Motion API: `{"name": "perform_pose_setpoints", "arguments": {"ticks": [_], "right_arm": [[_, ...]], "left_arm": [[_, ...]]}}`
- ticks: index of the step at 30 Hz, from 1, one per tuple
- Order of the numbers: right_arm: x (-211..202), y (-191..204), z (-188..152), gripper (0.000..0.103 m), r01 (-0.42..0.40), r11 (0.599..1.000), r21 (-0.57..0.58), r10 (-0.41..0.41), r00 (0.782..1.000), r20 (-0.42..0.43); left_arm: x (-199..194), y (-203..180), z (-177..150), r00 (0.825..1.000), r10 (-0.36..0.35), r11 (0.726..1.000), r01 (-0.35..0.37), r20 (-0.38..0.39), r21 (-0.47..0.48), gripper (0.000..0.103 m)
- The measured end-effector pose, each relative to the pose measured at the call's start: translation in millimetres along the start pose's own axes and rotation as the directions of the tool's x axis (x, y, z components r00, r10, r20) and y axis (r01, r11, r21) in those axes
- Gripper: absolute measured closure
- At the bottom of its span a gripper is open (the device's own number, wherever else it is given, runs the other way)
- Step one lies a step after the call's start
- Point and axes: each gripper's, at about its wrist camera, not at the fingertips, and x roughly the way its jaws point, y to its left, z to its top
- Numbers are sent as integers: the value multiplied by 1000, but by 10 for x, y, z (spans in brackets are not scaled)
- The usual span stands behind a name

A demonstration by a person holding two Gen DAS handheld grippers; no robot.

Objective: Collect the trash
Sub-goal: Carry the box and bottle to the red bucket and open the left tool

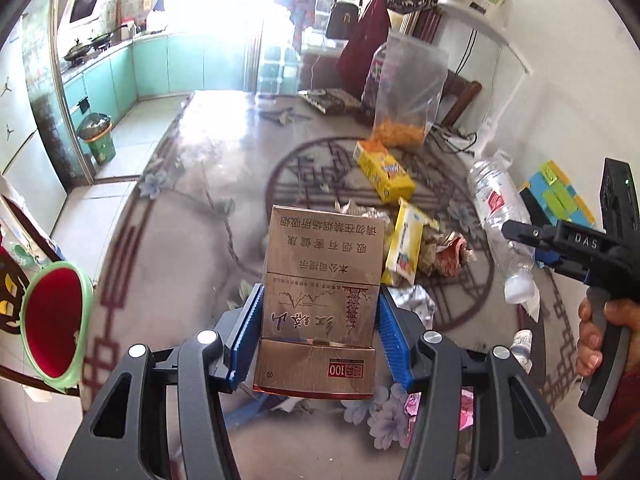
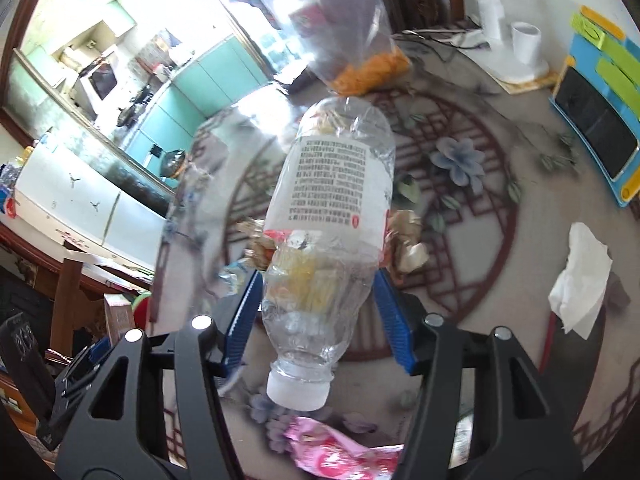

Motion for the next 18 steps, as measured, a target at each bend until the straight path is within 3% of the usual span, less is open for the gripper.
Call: {"name": "perform_pose_setpoints", "arguments": {"ticks": [18], "right_arm": [[113, 1194, -217, 48, -60, 996, -70, 60, 998, 9]], "left_arm": [[-475, 931, 267, 998, 29, 999, -28, 62, -20, 51]]}}
